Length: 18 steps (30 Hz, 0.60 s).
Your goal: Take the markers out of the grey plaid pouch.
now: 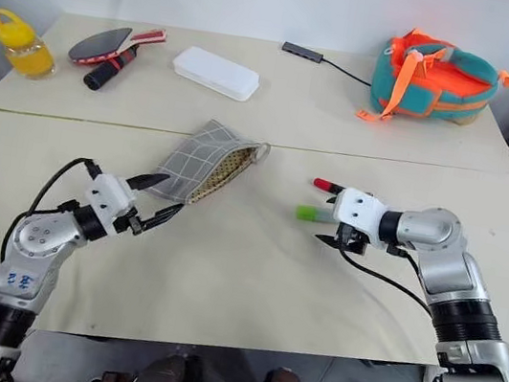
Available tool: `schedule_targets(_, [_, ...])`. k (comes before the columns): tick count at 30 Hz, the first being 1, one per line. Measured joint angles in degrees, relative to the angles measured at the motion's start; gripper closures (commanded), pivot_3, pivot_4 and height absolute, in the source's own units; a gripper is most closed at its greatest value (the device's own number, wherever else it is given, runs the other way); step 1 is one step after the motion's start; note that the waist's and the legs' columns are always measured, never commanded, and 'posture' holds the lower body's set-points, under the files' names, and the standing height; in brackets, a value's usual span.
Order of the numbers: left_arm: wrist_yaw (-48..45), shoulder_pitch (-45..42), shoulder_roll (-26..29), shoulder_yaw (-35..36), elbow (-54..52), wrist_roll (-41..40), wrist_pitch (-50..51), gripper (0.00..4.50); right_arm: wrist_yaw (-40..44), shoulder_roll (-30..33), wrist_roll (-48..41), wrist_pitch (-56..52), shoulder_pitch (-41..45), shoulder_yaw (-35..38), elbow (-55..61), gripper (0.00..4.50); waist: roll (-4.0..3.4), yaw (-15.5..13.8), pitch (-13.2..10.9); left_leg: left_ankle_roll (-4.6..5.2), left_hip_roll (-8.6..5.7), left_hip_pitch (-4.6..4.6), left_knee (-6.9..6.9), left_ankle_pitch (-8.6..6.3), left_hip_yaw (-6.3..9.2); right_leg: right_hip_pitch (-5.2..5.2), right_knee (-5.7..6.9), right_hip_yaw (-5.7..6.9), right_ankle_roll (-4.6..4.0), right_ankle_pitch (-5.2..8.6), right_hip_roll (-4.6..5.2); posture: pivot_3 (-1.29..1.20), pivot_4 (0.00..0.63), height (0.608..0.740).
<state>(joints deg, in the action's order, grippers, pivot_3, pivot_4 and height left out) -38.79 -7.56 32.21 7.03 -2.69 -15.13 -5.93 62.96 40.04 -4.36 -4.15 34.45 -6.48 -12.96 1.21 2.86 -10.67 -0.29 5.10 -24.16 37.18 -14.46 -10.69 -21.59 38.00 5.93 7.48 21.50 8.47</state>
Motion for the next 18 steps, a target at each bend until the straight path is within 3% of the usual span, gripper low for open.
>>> schedule_targets(4, [-0.30, 7.71, 0.38, 5.71, -8.65, -8.06, 7.70, 0.23, -2.49, -4.78, -11.41, -7.35, -5.96, 7.77, 7.67, 0.00, 0.00, -0.08, 0.00, 0.01, -0.01, 0.00, 0.03, 0.00, 0.15, 0.10, -0.01, 0.03, 0.00, 0.00, 0.02, 0.00, 0.150, 0.740])
schedule_targets(8, [2.98, 13.54, 0.31, 10.25, -13.87, -11.21, 13.80, 0.23, -4.58, -5.65, -17.45, -11.35, -15.66, 11.64, 15.09, 0.00, 0.00, -1.07, 0.00, 0.05, -0.12, -0.01, 0.04, -0.03, 0.20, 0.16, -0.11, 0.04, 0.00, 0.00, 0.08, 0.00, 0.150, 0.740])
schedule_targets(12, [4.25, 20.15, 0.21, 14.14, -16.55, -11.60, 15.84, 0.23, -4.90, -5.71, -19.01, -10.15, -25.56, 13.69, 19.17, 0.00, 0.03, -1.31, 0.02, 0.07, -0.14, 0.00, 0.02, -0.06, 0.22, 0.20, -0.17, 0.05, 0.00, 0.00, 0.07, 0.00, 0.150, 0.740])
schedule_targets(18, [4.11, 24.35, -1.11, 18.65, -15.60, -11.60, 14.47, 0.23, -4.81, -5.14, -18.63, -3.19, -30.95, 17.32, 17.48, 0.00, 0.05, -1.02, 0.03, 0.05, -0.11, 0.06, 0.04, -0.05, 0.20, 0.22, -0.15, 0.04, -0.02, 0.01, 0.04, 0.00, 0.150, 0.740])
